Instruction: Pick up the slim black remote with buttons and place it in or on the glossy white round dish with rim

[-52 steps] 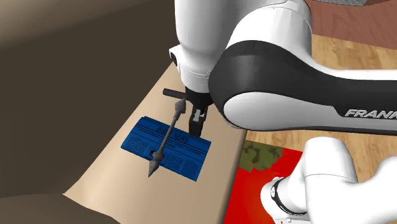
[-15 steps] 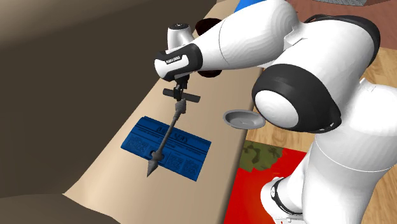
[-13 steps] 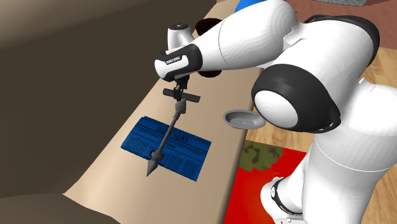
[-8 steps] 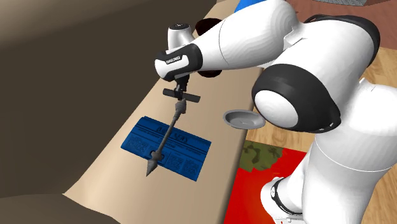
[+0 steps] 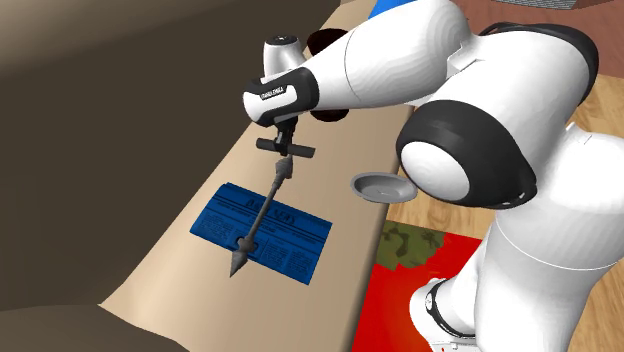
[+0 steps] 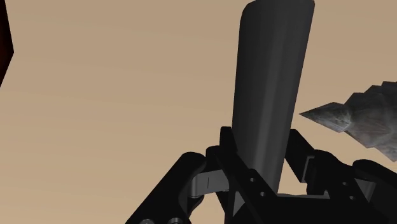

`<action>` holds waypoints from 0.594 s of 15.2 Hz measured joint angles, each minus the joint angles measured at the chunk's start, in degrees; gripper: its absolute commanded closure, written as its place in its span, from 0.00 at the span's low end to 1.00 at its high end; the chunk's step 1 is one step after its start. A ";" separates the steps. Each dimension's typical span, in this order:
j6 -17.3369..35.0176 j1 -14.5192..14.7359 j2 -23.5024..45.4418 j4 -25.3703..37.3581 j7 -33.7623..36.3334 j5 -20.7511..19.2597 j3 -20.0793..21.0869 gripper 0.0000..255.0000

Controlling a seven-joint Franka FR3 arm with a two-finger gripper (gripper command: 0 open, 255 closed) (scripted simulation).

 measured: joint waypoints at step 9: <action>-4.28 0.51 -2.66 1.42 1.04 -1.69 -0.65 1.00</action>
